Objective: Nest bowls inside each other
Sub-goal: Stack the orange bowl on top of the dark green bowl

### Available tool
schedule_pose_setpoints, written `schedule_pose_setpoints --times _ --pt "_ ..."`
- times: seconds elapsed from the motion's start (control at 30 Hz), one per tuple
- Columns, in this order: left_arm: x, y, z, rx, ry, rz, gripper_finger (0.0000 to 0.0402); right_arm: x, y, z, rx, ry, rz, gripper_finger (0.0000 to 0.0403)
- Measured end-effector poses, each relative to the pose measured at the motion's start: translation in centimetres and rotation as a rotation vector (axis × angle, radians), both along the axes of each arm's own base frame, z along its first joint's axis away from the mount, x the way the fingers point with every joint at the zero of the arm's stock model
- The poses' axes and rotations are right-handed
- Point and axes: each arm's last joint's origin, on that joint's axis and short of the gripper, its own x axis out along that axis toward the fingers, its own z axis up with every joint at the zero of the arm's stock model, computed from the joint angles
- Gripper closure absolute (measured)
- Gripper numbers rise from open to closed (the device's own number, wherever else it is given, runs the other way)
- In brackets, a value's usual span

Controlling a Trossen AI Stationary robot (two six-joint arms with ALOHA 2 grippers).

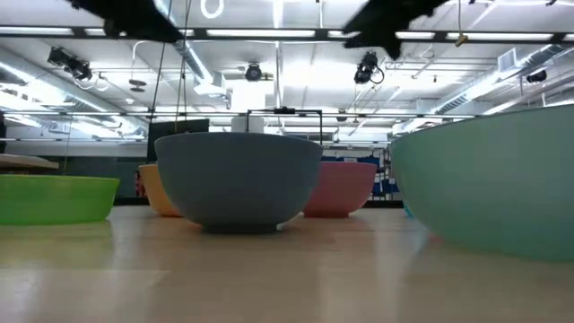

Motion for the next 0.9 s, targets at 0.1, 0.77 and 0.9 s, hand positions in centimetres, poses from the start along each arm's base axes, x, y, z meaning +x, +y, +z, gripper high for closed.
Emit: schedule_pose_setpoints --times 0.1,0.77,0.9 --pt "1.2 -0.1 0.7 -0.012 -0.108 0.0 0.0198 2.8 -0.5 0.2 -0.009 -0.049 0.018 0.0275" --pt "3.8 -0.4 1.4 -0.028 -0.258 0.0 0.0198 12.8 -2.5 -5.9 0.133 -0.249 0.016 0.0275" --pt "3.8 -0.4 1.3 -0.054 -0.273 0.001 0.0198 13.5 -2.6 -6.5 0.145 -0.294 0.062 0.0275"
